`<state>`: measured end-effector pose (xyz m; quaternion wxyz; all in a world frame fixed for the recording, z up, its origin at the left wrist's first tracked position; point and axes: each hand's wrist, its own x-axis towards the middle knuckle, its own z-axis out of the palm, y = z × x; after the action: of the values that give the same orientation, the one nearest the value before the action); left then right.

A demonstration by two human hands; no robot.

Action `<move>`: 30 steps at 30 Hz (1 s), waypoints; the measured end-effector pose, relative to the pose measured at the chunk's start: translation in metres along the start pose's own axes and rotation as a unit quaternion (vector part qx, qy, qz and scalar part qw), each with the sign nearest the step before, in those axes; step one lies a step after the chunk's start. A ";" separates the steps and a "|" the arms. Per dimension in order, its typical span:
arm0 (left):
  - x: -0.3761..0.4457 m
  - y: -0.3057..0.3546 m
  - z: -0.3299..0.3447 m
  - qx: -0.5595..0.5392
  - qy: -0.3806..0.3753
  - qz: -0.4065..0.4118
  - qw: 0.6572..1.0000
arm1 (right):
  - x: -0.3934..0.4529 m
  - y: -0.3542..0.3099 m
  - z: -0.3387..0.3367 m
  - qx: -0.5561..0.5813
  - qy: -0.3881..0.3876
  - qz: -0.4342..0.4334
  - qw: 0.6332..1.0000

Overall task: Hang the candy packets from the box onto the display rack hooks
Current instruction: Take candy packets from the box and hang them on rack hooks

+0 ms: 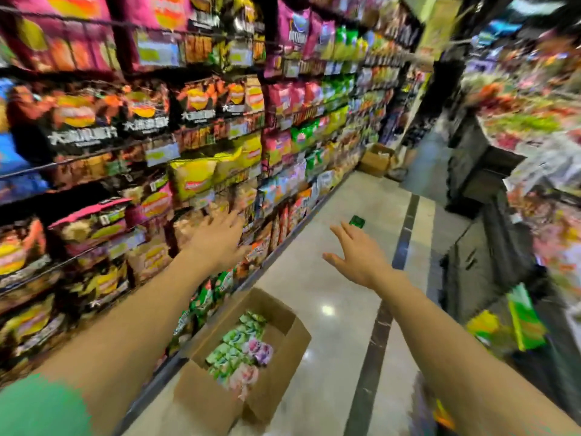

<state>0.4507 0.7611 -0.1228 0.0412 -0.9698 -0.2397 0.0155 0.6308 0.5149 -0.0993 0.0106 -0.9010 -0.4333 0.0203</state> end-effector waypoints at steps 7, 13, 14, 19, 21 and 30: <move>0.118 0.012 0.009 -0.029 -0.014 0.022 0.999 | 0.106 0.037 0.006 -0.003 -0.028 0.011 1.000; 0.188 0.002 0.018 -0.020 0.002 0.005 1.000 | 0.203 0.049 0.035 -0.013 -0.039 -0.029 0.999; 0.197 -0.002 0.025 -0.016 -0.004 -0.004 1.000 | 0.221 0.049 0.041 -0.018 -0.043 -0.043 0.998; 0.231 -0.028 0.073 -0.010 -0.065 -0.095 0.993 | 0.316 0.045 0.076 -0.020 -0.080 -0.137 0.987; 0.240 -0.037 0.084 -0.017 -0.086 -0.149 0.985 | 0.360 0.043 0.087 -0.024 -0.092 -0.186 0.978; 0.224 -0.036 0.103 -0.052 -0.180 -0.380 0.906 | 0.496 -0.004 0.125 -0.057 -0.168 -0.406 0.897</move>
<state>0.6268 0.9046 -0.2250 -0.0506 -0.7867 -0.5940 0.1603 0.9307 0.9049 -0.2380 -0.1064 -0.6291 -0.7571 0.1401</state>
